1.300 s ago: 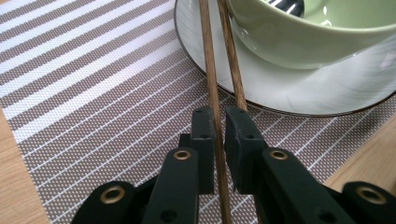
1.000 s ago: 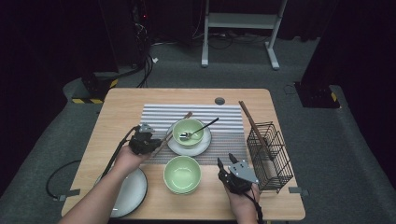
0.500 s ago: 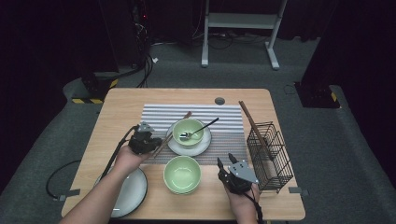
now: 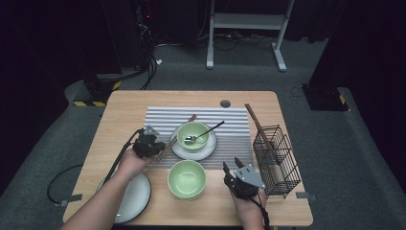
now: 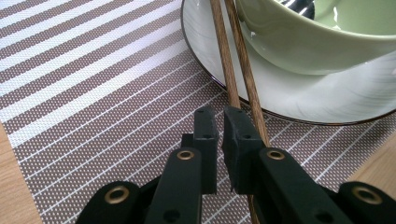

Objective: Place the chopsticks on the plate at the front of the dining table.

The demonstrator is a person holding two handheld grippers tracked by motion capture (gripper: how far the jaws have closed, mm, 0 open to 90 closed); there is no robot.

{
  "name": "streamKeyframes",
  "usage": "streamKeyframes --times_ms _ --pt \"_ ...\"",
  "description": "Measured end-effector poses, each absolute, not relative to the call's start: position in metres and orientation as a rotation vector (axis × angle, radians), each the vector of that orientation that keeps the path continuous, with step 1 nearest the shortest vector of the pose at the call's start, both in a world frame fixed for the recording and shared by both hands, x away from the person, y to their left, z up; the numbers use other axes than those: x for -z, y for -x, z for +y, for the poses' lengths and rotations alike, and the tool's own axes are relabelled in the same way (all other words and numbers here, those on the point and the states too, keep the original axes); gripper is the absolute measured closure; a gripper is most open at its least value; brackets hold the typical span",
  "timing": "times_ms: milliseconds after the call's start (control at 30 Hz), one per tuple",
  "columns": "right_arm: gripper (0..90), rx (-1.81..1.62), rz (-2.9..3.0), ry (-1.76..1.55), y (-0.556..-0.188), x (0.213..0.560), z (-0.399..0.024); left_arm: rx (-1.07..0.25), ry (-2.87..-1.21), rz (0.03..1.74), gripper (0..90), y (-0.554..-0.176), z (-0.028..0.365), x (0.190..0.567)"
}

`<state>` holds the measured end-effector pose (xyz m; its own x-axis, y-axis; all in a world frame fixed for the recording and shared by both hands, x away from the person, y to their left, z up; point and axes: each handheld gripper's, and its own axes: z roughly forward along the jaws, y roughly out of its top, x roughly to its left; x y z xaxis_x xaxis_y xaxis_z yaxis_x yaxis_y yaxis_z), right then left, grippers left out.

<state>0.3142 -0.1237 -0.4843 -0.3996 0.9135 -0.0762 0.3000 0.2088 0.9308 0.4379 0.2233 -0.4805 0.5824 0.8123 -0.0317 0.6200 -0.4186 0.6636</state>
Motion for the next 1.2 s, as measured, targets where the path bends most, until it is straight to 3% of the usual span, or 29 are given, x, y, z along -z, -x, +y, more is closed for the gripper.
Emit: streamKeyframes --times_ms 800,1200 --pt "53.9 -1.192 1.832 -1.128 -0.315 0.485 -0.123 -0.375 -2.217 1.077 83.5 -0.43 0.212 0.482" --pt "54.1 -1.191 1.831 -1.129 -0.314 0.485 -0.122 -0.344 -2.142 1.058 82.0 -0.428 0.209 0.476"
